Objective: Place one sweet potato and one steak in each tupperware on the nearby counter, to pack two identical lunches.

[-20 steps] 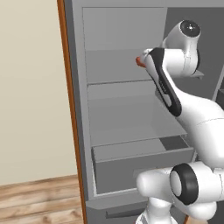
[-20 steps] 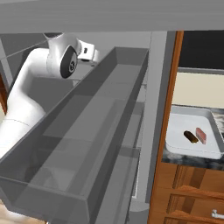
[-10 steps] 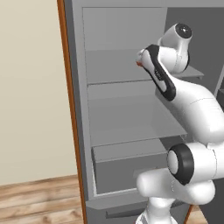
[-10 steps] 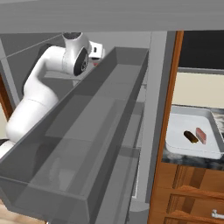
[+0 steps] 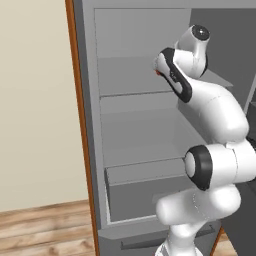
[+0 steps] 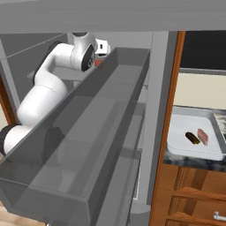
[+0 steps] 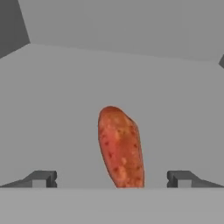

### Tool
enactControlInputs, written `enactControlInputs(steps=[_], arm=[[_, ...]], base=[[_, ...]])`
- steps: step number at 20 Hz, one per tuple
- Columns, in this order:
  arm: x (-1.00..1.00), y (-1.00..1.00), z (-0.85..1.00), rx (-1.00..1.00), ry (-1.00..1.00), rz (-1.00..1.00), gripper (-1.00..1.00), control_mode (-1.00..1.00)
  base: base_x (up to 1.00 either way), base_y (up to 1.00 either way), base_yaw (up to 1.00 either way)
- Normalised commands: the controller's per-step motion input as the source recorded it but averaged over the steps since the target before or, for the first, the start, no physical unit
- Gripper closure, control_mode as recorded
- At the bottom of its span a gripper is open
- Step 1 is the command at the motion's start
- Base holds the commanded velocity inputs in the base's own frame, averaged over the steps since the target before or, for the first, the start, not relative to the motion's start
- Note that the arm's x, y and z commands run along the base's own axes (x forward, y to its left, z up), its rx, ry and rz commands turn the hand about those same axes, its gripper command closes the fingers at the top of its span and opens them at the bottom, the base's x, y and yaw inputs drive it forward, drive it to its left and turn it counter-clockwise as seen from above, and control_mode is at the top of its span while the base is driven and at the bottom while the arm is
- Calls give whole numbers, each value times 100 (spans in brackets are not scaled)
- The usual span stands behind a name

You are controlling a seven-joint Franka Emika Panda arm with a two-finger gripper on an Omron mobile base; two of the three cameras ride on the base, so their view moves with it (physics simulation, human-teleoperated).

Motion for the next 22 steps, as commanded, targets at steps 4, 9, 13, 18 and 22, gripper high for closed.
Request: enactControlInputs(steps=[4,9,13,18,22], arm=[[45,0,-9,-7,5,1,-100,-100],[42,0,-12,-2,7,3,-100,-100],[28,-3,-19,-1,11,2,-100,-100],[24,-7,-20,-1,11,2,-100,-100],[13,-16,-28,-2,14,0,-100,-100]], base=[[0,0,0],[0,0,0],[0,0,0],[0,0,0],[0,0,0]])
